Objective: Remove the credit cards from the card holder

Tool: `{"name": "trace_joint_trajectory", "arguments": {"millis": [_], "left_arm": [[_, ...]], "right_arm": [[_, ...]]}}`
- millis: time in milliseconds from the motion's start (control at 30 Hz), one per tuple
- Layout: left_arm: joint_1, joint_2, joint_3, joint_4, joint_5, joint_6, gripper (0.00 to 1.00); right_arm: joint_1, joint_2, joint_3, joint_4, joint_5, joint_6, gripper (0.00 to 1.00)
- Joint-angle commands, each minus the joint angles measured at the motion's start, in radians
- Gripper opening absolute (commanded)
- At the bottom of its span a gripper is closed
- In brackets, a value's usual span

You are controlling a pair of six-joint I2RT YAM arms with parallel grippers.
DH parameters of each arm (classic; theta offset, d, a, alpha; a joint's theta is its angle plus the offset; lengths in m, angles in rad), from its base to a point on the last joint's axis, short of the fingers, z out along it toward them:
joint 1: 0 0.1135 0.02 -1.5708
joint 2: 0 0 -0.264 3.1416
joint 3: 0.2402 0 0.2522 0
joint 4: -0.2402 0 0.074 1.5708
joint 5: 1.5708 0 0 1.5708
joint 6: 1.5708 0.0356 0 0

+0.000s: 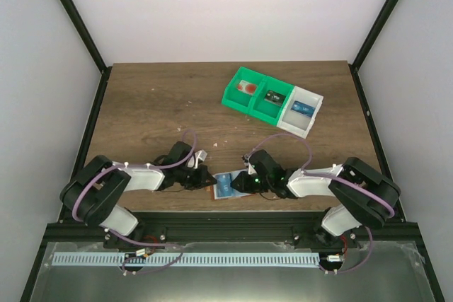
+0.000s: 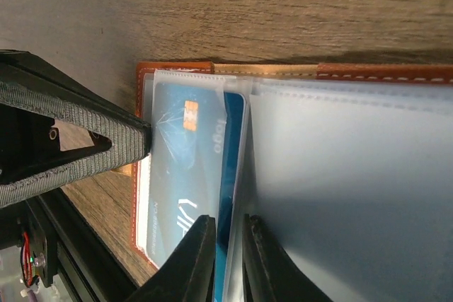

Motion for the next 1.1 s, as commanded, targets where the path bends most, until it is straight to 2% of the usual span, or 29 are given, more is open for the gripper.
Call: {"name": "trace_joint_trajectory", "arguments": {"millis": [0, 133, 333, 433, 533, 667, 800, 933, 1067], "left_arm": [[-0.003, 0.025, -0.002, -0.009, -0.035, 0.041, 0.00], [-0.004, 0.025, 0.004, -0.020, -0.040, 0.050, 0.00], [-0.004, 0.020, 0.008, -0.029, -0.053, 0.050, 0.00], [-0.004, 0.018, 0.009, -0.028, -0.051, 0.051, 0.00], [-0.005, 0.013, 0.009, -0.022, -0.048, 0.047, 0.00], [-0.005, 0.014, 0.008, -0.015, -0.043, 0.044, 0.00], [-0.003, 0.019, 0.001, 0.003, -0.030, 0.037, 0.00], [-0.004, 0.018, -0.004, 0.004, -0.031, 0.036, 0.00], [-0.003, 0.020, -0.004, -0.002, -0.040, 0.056, 0.00]], "right_arm": [[-0.018, 0.003, -0.025, 0.045, -0.030, 0.008, 0.13], [-0.027, 0.008, -0.036, 0.077, -0.056, 0.013, 0.11], [-0.039, 0.010, -0.056, 0.126, -0.088, 0.023, 0.01], [-0.040, 0.005, -0.059, 0.131, -0.092, 0.029, 0.03], [-0.041, 0.011, -0.051, 0.125, -0.093, 0.033, 0.09], [-0.041, 0.038, -0.039, 0.126, -0.112, 0.036, 0.10], [-0.041, 0.051, -0.031, 0.130, -0.130, 0.036, 0.08], [-0.041, 0.043, -0.033, 0.128, -0.122, 0.040, 0.01], [-0.041, 0.018, -0.055, 0.126, -0.115, 0.052, 0.00]]}}
